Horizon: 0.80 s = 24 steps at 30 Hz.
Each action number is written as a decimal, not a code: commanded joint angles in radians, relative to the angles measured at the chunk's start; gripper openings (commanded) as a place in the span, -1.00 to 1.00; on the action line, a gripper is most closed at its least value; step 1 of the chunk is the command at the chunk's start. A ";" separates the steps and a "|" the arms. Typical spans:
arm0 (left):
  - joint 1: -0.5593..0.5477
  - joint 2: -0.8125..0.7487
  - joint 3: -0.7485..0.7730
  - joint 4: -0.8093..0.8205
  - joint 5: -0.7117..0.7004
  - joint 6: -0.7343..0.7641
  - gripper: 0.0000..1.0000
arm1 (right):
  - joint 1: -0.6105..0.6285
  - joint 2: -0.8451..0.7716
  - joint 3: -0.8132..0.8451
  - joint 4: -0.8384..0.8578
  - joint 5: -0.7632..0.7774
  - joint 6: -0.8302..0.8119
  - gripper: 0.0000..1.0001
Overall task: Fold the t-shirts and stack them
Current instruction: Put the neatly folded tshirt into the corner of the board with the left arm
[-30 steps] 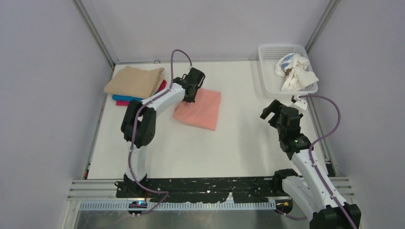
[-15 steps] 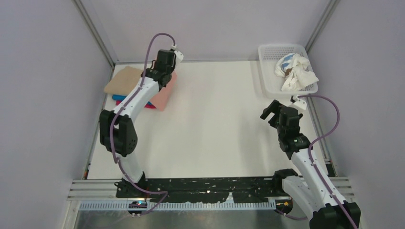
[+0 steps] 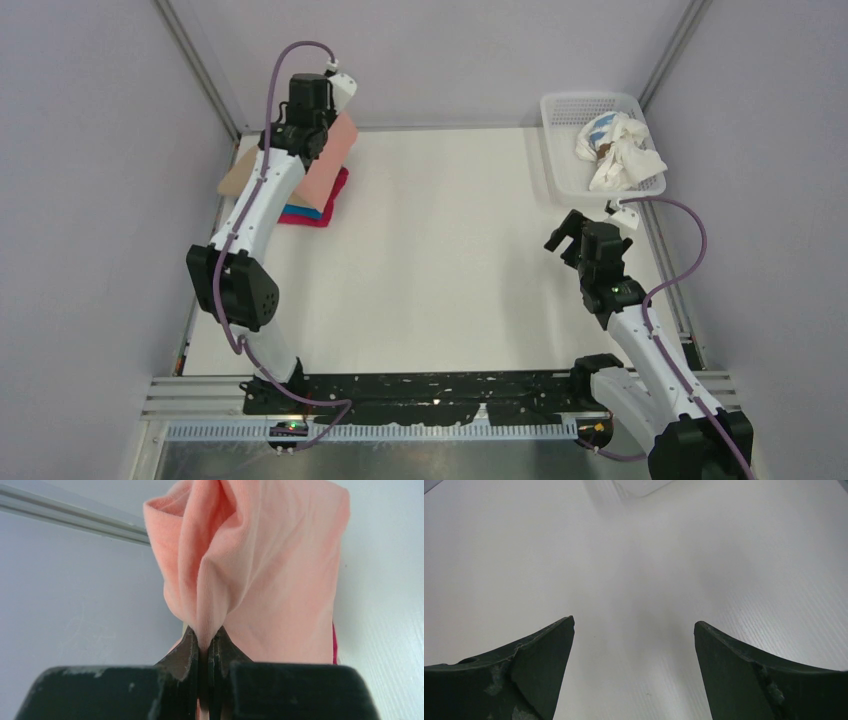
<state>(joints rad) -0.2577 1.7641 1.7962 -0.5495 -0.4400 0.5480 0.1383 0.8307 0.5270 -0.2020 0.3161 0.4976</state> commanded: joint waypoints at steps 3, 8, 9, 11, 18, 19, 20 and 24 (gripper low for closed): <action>0.084 0.004 0.100 -0.053 0.071 -0.094 -1.00 | 0.001 0.010 0.005 0.041 0.044 -0.010 0.90; 0.147 0.106 0.124 -0.050 0.075 -0.136 -1.00 | 0.001 0.013 0.010 0.034 0.058 -0.015 0.90; 0.158 0.131 0.140 -0.062 0.075 -0.142 -1.00 | 0.001 0.013 0.010 0.034 0.065 -0.015 0.90; 0.178 0.181 0.191 -0.100 0.083 -0.163 -1.00 | 0.001 0.013 0.011 0.032 0.069 -0.016 0.90; 0.228 0.344 0.379 -0.212 -0.072 -0.255 -0.66 | 0.001 0.016 0.015 0.019 0.092 -0.016 0.90; 0.236 0.356 0.386 -0.216 -0.077 -0.263 -0.59 | 0.001 0.016 0.018 0.013 0.094 -0.017 0.90; 0.244 0.362 0.387 -0.215 -0.087 -0.270 -0.59 | 0.001 0.015 0.019 0.009 0.097 -0.018 0.90; 0.283 0.359 0.388 -0.221 -0.123 -0.309 0.97 | 0.001 0.001 0.027 -0.010 0.114 -0.014 0.90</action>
<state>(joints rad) -0.0151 2.1494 2.1269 -0.7597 -0.4850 0.3084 0.1383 0.8448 0.5270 -0.2142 0.3817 0.4904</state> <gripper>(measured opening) 0.676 0.949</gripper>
